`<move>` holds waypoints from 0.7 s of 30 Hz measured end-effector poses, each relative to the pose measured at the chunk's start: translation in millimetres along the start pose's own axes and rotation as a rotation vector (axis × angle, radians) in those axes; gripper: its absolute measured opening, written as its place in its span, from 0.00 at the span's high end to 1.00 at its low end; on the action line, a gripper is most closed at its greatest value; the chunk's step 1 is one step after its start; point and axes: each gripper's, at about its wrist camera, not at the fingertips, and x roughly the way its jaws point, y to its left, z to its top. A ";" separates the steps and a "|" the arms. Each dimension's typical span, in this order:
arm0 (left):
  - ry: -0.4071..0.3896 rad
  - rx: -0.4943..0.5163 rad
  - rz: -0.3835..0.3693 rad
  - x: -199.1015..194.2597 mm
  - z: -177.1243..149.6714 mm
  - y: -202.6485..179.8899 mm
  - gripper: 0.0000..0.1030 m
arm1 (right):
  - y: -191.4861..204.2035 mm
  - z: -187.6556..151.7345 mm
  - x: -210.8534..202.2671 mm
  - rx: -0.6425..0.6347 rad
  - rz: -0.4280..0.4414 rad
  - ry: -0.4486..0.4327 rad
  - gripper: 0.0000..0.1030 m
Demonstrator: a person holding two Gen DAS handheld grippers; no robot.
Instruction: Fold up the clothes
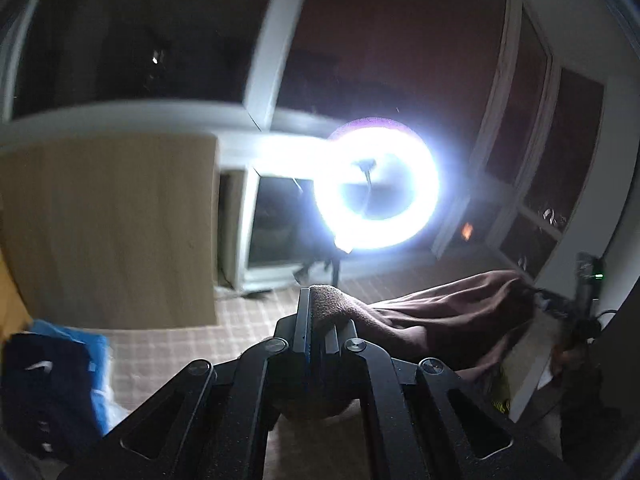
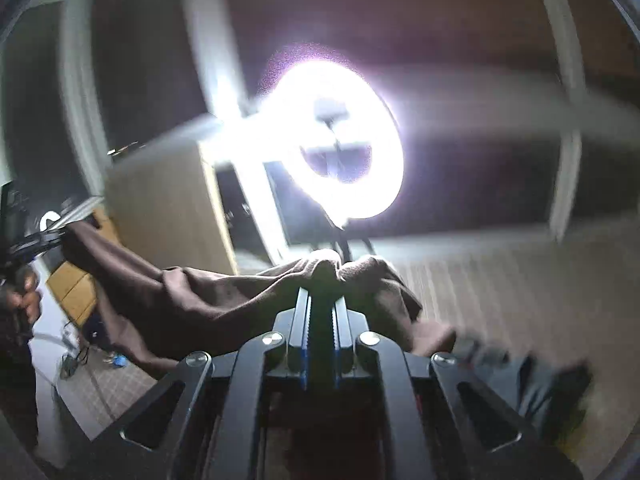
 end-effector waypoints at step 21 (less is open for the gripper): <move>0.561 -0.040 0.233 76.6 -225.4 112.7 0.80 | 43.1 -189.1 184.9 0.102 -0.007 0.637 0.36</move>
